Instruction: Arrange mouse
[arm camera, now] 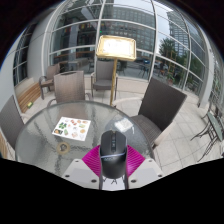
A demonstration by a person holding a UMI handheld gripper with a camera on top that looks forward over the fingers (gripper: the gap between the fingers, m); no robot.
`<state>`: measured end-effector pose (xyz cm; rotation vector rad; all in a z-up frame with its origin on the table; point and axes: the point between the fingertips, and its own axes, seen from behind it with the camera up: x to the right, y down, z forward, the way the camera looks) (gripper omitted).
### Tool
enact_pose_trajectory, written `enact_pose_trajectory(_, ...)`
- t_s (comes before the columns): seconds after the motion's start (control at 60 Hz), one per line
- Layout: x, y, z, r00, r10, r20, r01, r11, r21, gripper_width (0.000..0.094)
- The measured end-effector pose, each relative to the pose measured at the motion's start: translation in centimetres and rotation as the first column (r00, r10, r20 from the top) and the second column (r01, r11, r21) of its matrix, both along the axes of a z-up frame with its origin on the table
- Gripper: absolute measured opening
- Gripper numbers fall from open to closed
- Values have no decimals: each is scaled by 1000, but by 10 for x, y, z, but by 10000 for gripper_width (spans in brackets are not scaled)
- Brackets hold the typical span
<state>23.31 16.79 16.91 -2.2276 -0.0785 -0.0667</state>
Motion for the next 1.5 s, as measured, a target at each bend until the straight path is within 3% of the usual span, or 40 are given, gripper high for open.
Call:
enact_pose_trajectory(0.133, 28, -18, -105, 1000, 1, -6, -2, 984, -176, 288)
enact_pose_trajectory(0.333, 31, -49, -188, 999, 2, -48, -16, 955, -297, 293)
enact_pose_trajectory(0.367, 31, -43, -184, 998, -1, -60, -14, 965, -261, 295)
enact_pose_trajectory(0.583, 32, -44, -188, 999, 15, -44, -26, 965, -261, 489)
enact_pose_trajectory(0.633, 38, -45, -187, 1000, -3, -15, -1, 964, -266, 592)
enact_pose_trajectory(0.717, 43, -52, -177, 999, -19, 27, 26, 958, -285, 863)
enact_pose_trajectory(0.733, 42, -52, -173, 999, -21, 28, 28, 959, -280, 874)
enact_pose_trajectory(0.9, 13, -59, -101, 999, -47, -6, 45, 983, -178, 867)
enact_pose_trajectory(1.167, -77, -132, 13, 997, -52, -57, 49, 997, -52, 867)
enact_pose_trajectory(1.5, -169, -217, 49, 998, -21, -63, 20, 1000, -6, 866)
